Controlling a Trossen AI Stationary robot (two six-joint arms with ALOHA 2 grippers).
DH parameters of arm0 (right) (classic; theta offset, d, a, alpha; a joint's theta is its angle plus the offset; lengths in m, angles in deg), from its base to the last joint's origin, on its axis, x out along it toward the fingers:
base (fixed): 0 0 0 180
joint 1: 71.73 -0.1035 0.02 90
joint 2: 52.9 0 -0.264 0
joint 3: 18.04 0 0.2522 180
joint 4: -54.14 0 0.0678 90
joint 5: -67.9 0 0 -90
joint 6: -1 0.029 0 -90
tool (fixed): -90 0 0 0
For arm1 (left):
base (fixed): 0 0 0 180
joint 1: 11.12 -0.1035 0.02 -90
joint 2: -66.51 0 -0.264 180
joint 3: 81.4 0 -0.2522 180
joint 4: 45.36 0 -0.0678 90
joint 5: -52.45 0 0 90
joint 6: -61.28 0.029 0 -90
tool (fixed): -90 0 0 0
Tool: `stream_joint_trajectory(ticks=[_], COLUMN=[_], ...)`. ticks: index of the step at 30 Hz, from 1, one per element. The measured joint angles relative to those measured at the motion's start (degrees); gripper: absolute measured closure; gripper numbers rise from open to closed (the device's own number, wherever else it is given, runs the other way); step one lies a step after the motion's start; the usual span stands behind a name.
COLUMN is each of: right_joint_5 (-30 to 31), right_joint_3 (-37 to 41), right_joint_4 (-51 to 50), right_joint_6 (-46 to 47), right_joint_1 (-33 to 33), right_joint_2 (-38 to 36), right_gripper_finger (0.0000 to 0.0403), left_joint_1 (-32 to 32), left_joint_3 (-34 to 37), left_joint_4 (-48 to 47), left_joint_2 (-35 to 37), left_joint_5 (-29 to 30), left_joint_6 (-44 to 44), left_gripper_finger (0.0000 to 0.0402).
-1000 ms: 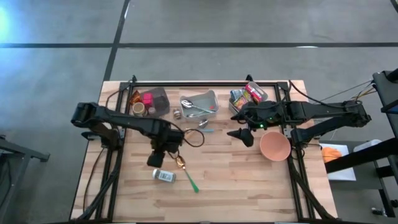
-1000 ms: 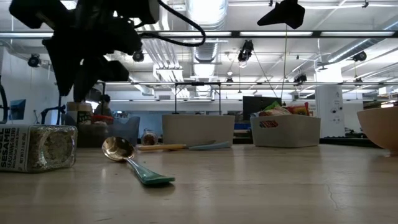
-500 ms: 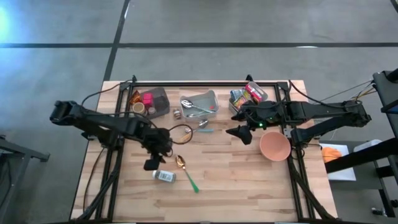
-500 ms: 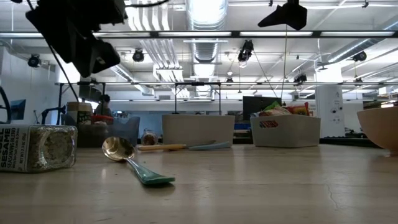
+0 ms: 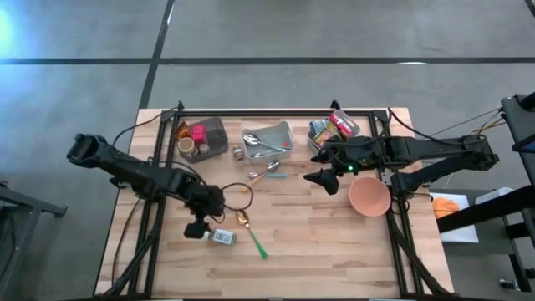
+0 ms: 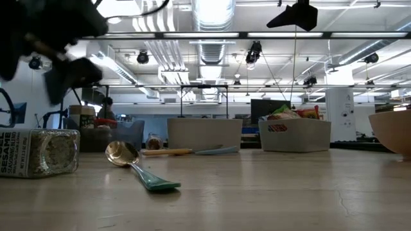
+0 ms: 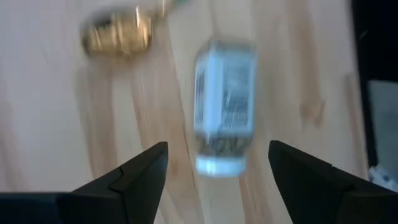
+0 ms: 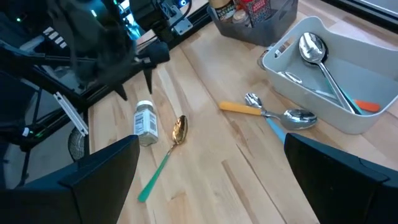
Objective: Pick & Place Food Item
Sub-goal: Put the white seasoning bottle into the black bin
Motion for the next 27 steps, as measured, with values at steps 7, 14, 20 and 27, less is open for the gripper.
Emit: stream_joint_trajectory(ticks=[7, 14, 20, 27], right_joint_5=[-0.01, 0.02, 0.10, 0.09], right_joint_3=[0.00, 0.00, 0.00, 0.00], right_joint_4=[-0.03, -0.04, 0.00, 0.00], right_joint_6=[2.62, 2.92, 4.81, 6.13], right_joint_1=[-0.02, -0.02, -0.02, -0.02], right_joint_2=[0.00, 0.00, 0.00, 0.00], right_gripper_finger=[0.0004, 0.0004, 0.0004, 0.0004], left_joint_1=[3.03, 6.39, 7.54, 7.53], left_joint_3=[5.50, 5.76, 7.89, 9.80], left_joint_4=[1.11, 2.97, 7.91, 9.25], left_joint_2=[0.04, 0.04, 0.04, 0.04], left_joint_5=[-0.37, 2.27, 3.62, 5.28], left_joint_6=[-4.82, -4.60, -4.80, -4.83], left_gripper_finger=[0.0116, 0.0116, 0.0116, 0.0116])
